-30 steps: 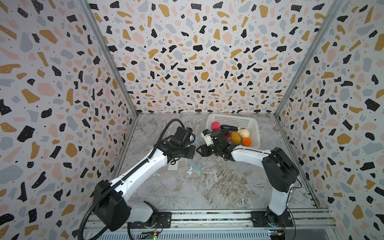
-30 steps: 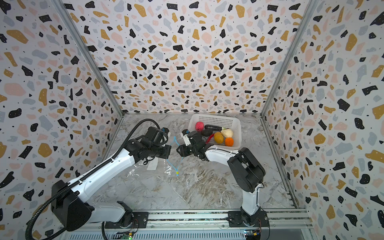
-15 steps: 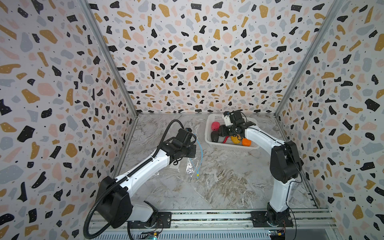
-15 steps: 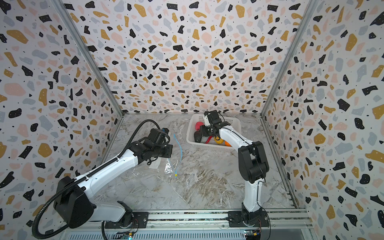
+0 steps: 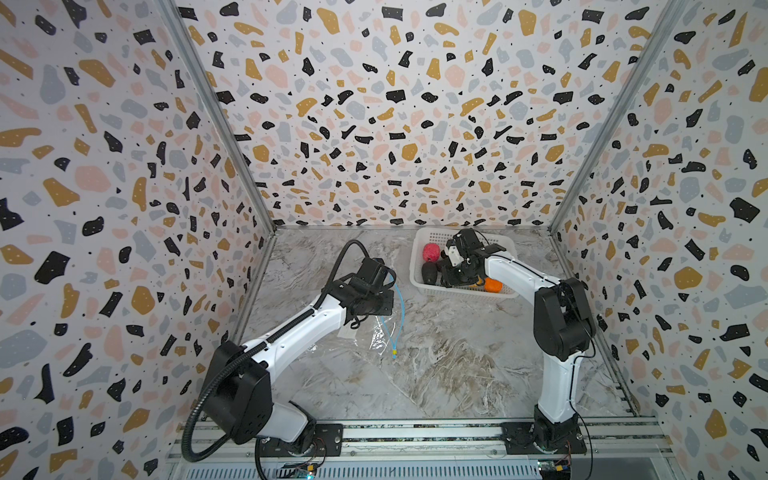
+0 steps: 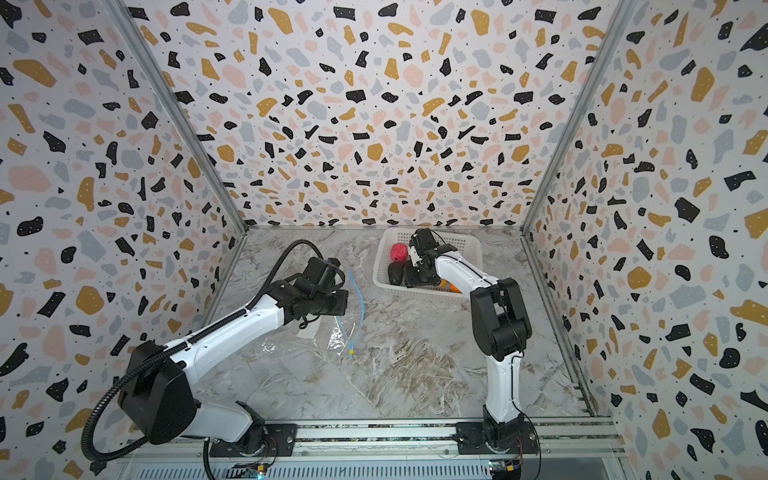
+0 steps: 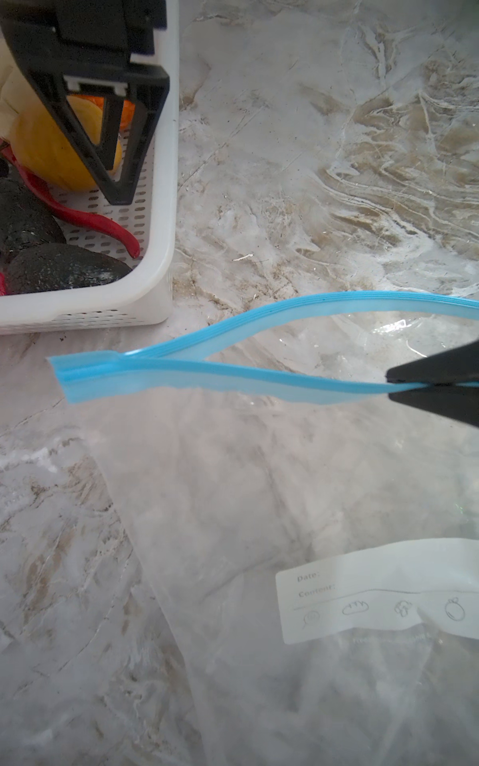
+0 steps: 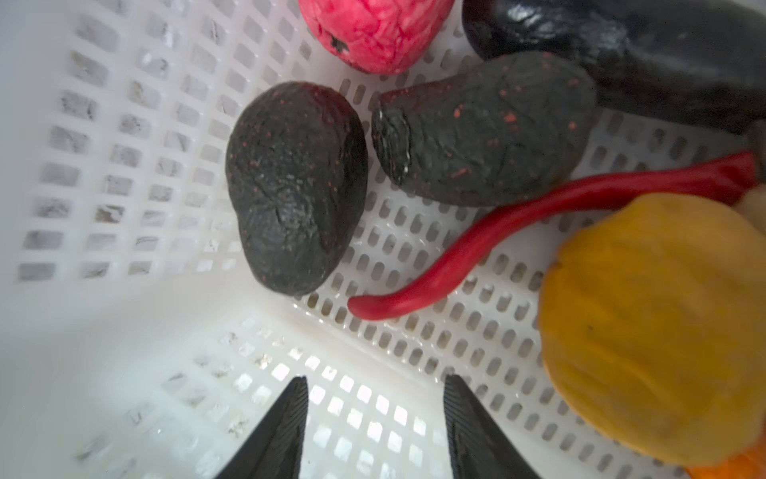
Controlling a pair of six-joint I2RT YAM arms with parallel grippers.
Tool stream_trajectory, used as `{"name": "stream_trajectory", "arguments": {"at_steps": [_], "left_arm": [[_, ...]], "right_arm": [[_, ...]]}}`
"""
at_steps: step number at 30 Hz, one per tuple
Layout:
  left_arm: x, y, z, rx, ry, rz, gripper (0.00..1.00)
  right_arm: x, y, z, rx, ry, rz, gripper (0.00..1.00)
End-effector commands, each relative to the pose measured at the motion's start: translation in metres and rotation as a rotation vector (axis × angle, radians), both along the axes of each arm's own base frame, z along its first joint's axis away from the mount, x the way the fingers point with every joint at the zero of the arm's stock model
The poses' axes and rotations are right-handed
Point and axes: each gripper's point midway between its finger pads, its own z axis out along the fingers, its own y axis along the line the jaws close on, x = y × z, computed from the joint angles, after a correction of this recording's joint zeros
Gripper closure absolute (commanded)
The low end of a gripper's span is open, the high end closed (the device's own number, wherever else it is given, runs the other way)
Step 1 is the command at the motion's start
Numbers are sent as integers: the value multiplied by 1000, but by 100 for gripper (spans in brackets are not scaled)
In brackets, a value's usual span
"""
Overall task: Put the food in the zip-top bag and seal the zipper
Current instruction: 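Reach the right gripper into the white basket and grasp the yellow lump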
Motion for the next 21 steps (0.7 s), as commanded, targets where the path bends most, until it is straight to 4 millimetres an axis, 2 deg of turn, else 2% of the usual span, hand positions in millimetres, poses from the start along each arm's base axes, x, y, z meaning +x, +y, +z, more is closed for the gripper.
{"name": "stream_trajectory", "arguments": {"at_steps": [1, 6, 10, 15, 21], "left_arm": [[9, -5, 11, -37, -29, 7, 100], [8, -10, 9, -54, -22, -10, 100], [9, -11, 8, -51, -20, -15, 100], [11, -13, 9, -57, -22, -14, 100], [10, -13, 7, -60, -18, -14, 100]], "right_arm": [[-24, -3, 8, -7, 30, 11, 45], [-34, 5, 11, 20, 33, 27, 44], [-27, -11, 9, 3, 28, 0, 44], [-40, -10, -2, -6, 58, 22, 43], [-54, -6, 1, 11, 65, 32, 43]]}}
